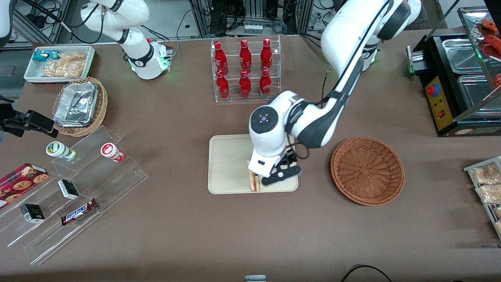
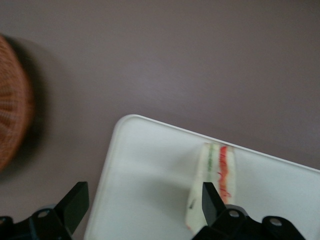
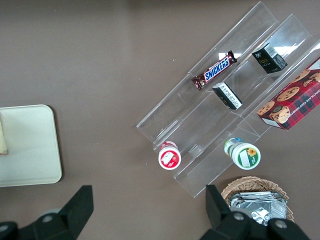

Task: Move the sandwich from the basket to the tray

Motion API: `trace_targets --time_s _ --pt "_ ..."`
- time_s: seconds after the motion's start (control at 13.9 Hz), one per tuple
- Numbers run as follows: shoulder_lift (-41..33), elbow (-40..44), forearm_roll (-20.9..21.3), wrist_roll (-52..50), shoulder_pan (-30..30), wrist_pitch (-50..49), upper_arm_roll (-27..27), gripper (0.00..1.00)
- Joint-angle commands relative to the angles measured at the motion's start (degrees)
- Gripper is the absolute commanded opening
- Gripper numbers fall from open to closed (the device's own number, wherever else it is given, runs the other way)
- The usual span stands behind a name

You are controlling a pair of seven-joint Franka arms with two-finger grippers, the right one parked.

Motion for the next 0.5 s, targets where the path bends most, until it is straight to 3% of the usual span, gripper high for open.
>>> trace_targets --time_s 0.0,0.29,0.43 --pt "-12.23 -12.89 -0.12 9.14 6.23 -0.47 -0.3 1.0" --pt "-20.16 -17.23 -3.46 26.38 14.85 -9.06 -0.39 1.0" --pt "-22.97 -17.14 -7.66 36.4 20.29 -13.28 -0.31 1.0"
